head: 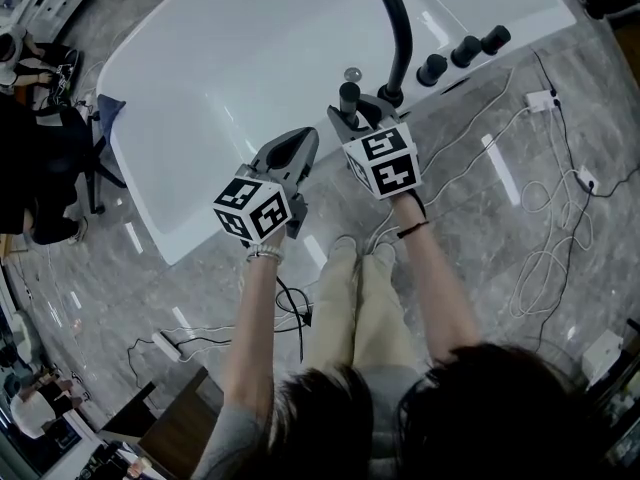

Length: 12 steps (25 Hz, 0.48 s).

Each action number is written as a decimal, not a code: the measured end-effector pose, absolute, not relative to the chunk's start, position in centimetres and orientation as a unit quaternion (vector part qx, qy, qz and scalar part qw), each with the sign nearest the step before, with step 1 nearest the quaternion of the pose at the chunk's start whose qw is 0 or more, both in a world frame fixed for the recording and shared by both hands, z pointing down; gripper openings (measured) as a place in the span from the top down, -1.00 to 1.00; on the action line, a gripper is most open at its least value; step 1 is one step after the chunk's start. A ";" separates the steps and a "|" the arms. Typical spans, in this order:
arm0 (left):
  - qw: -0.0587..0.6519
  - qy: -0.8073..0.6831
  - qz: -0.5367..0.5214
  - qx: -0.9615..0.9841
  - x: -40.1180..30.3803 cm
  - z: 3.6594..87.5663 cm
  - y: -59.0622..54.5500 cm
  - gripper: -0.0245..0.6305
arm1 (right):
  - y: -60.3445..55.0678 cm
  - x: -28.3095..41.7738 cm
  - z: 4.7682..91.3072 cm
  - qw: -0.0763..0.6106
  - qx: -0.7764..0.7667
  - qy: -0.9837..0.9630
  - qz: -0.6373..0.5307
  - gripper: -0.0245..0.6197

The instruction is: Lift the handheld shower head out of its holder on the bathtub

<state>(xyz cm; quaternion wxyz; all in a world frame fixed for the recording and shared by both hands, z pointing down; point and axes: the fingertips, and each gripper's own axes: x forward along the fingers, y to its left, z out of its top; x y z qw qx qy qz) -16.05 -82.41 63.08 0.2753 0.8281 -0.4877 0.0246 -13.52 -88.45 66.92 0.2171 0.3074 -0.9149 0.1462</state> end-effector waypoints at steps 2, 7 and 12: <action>0.274 -0.487 0.023 0.829 -16.0 62.7 -82.3 0.91 | -88.3 -13.6 66.2 0.217 0.308 -0.915 0.142 0.51; 0.269 -0.484 0.017 0.833 -15.8 61.1 -82.2 0.91 | -87.8 -13.4 64.2 0.215 0.312 -0.915 0.136 0.51; 0.258 -0.483 0.009 0.837 -15.6 58.6 -82.3 0.91 | -87.5 -13.0 61.4 0.205 0.321 -0.915 0.131 0.51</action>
